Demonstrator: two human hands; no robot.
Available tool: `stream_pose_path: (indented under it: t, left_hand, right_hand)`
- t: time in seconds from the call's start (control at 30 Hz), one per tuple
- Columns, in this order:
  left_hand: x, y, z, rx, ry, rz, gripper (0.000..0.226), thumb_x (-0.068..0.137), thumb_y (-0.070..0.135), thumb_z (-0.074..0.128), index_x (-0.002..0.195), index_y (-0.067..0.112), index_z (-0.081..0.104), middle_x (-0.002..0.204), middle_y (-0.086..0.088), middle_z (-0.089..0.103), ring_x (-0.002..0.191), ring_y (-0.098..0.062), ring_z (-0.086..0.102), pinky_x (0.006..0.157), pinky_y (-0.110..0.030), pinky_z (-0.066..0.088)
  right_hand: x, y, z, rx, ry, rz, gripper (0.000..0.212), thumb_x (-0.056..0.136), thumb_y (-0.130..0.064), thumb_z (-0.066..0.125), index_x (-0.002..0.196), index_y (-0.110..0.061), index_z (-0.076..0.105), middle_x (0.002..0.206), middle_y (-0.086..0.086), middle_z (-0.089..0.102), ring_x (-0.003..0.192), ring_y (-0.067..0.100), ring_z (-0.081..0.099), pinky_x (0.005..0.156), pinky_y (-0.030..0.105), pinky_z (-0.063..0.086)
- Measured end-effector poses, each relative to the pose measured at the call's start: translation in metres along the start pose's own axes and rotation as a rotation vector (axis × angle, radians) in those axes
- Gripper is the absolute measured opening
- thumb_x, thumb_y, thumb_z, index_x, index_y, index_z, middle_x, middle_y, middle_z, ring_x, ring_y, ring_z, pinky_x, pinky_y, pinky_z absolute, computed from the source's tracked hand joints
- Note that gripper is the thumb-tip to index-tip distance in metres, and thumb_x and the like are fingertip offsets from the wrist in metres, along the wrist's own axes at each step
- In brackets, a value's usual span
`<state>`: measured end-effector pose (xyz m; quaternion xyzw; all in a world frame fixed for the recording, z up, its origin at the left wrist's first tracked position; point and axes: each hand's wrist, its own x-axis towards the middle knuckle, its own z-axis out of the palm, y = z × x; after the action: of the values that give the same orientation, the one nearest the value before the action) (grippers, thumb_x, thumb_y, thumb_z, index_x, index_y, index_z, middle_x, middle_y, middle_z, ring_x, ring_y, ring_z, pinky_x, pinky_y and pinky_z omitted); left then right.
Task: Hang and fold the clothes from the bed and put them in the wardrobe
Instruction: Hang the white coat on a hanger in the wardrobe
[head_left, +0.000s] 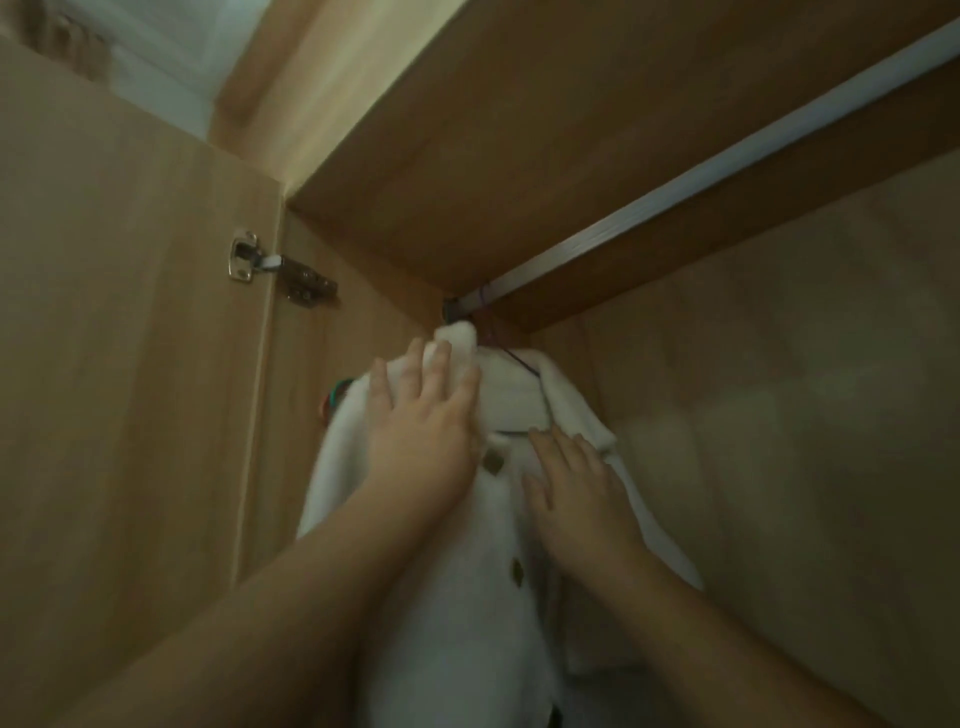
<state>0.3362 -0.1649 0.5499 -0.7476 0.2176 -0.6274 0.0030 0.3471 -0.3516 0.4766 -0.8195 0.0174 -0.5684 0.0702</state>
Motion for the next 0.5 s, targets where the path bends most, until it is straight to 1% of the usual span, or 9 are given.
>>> stream_pose_path:
  t: [0.03,0.1,0.13,0.2,0.23,0.3,0.37,0.4,0.5]
  left_hand:
    - [-0.020,0.006,0.002,-0.034,-0.036,0.030,0.064,0.096,0.039,0.036,0.156,0.033,0.016,0.168,-0.007,0.001,0.152,-0.031,-0.009,0.120,-0.058,-0.006]
    - [-0.066,0.017,0.007,-0.127,-0.101,0.062,0.066,0.095,0.037,0.037,0.157,0.036,0.014,0.168,-0.005,-0.003,0.152,-0.029,-0.017,0.120,-0.057,-0.011]
    - [-0.090,0.023,0.009,-0.182,-0.114,0.065,0.069,0.093,0.037,0.040,0.157,0.037,0.015,0.168,-0.006,0.000,0.152,-0.030,-0.014,0.120,-0.057,-0.009]
    - [-0.138,0.033,0.008,-0.307,-0.113,0.053,0.070,0.087,0.035,0.049,0.154,0.034,0.031,0.166,-0.008,0.016,0.154,-0.033,0.001,0.121,-0.058,0.000]
    - [-0.162,0.039,0.007,-0.371,-0.130,0.048,0.069,0.084,0.034,0.053,0.152,0.032,0.038,0.164,-0.010,0.024,0.153,-0.035,0.009,0.121,-0.059,0.005]
    - [-0.213,0.050,0.003,-0.499,-0.170,0.050,0.069,0.082,0.034,0.054,0.149,0.029,0.044,0.160,-0.012,0.033,0.151,-0.037,0.017,0.121,-0.058,0.010]
    - [-0.264,0.062,-0.005,-0.632,-0.228,0.067,0.069,0.081,0.036,0.052,0.149,0.028,0.043,0.159,-0.012,0.034,0.150,-0.037,0.021,0.121,-0.056,0.013]
    - [-0.290,0.070,-0.010,-0.691,-0.267,0.086,0.069,0.083,0.037,0.051,0.151,0.030,0.040,0.160,-0.011,0.033,0.150,-0.036,0.021,0.120,-0.055,0.015]
    - [-0.368,0.094,-0.038,-0.909,-0.362,0.173,0.068,0.086,0.041,0.048,0.152,0.032,0.035,0.160,-0.009,0.034,0.148,-0.036,0.023,0.118,-0.054,0.022]
  right_hand:
    - [-0.017,-0.002,-0.005,-0.030,-0.022,0.017,0.059,0.099,-0.050,0.023,0.155,-0.032,0.023,0.163,0.000,0.023,0.150,0.023,0.019,0.118,0.047,0.025]
    - [-0.057,-0.008,-0.014,-0.075,-0.066,0.064,0.062,0.096,-0.051,0.017,0.155,-0.033,0.020,0.164,-0.001,0.020,0.151,0.021,0.016,0.119,0.046,0.023]
    - [-0.079,-0.012,-0.020,-0.103,-0.079,0.087,0.065,0.093,-0.052,0.012,0.155,-0.033,0.020,0.164,-0.002,0.020,0.151,0.021,0.016,0.119,0.046,0.023]
    - [-0.125,-0.022,-0.032,-0.175,-0.107,0.130,0.069,0.090,-0.053,0.008,0.155,-0.033,0.021,0.164,-0.002,0.021,0.151,0.020,0.016,0.119,0.046,0.023]
    - [-0.151,-0.028,-0.040,-0.202,-0.128,0.156,0.067,0.092,-0.052,0.011,0.155,-0.033,0.021,0.164,-0.002,0.021,0.151,0.020,0.016,0.119,0.045,0.023]
    - [-0.205,-0.042,-0.060,-0.245,-0.162,0.201,0.063,0.095,-0.050,0.021,0.155,-0.031,0.023,0.163,-0.001,0.023,0.150,0.023,0.017,0.120,0.045,0.023]
    - [-0.261,-0.057,-0.084,-0.322,-0.181,0.247,0.061,0.097,-0.046,0.032,0.155,-0.028,0.025,0.162,0.002,0.026,0.148,0.025,0.022,0.119,0.046,0.026]
    - [-0.289,-0.066,-0.098,-0.374,-0.190,0.278,0.061,0.097,-0.045,0.034,0.155,-0.028,0.026,0.162,0.003,0.027,0.148,0.026,0.024,0.118,0.047,0.028]
    - [-0.370,-0.100,-0.144,-0.560,-0.216,0.366,0.059,0.098,-0.047,0.033,0.154,-0.030,0.025,0.161,0.002,0.029,0.147,0.025,0.025,0.116,0.048,0.030]
